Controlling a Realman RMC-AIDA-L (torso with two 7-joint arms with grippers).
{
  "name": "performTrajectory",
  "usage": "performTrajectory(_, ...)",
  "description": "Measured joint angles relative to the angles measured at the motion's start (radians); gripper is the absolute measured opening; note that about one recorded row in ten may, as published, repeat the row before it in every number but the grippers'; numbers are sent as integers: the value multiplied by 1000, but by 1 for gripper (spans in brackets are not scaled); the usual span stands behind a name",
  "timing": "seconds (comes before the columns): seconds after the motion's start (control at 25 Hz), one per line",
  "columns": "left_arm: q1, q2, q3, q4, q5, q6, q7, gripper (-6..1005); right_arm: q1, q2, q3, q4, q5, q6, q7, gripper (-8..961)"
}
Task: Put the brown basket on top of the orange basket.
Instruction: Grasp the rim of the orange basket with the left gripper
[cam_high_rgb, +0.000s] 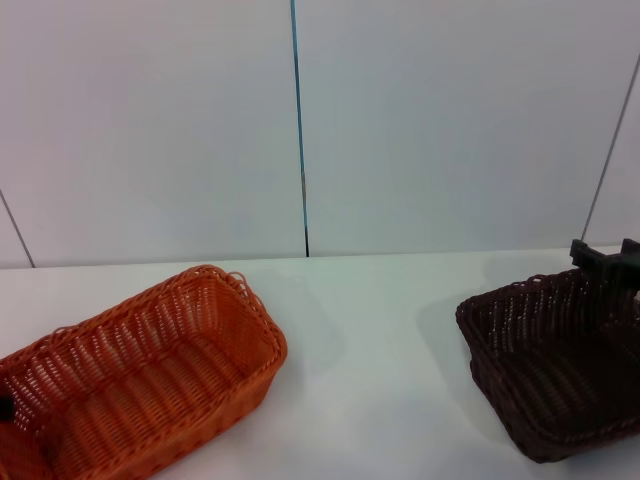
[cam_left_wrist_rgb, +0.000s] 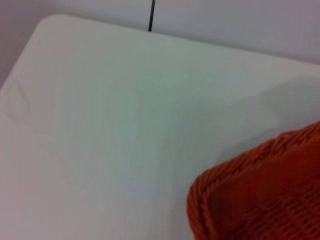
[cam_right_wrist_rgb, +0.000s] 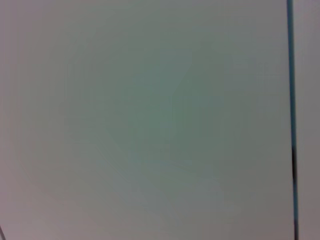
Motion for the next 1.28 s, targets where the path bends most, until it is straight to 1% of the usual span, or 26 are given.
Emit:
performTrajectory(0.2,2,4,0,-54,0,-22,6,735,0,0,1,0,0,1,0,778)
performTrajectory(0.32,1,1,3,-70,0,-40,6,734,-2,0,3,0,0,1,0,778)
performTrajectory(0.44,-6,-1,7,-90,0,-50,7,734,-3,0,3,0,0,1,0,777)
performTrajectory(0.56,-22,3,9,-133,0,-65,12,734,-5,0,3,0,-1,1,0,777)
performTrajectory(0.72,-25,3,9,-147,0,-78,18,733,-6,-1,3,0,-1,1,0,776)
performTrajectory(0.96,-27,3,9,-152,0,-90,21,678,-7,-1,-1,0,-1,1,0,775)
performTrajectory(1.28,-41,11,1,-165,-2,-80,21,588,-7,0,-2,-2,1,1,1,774)
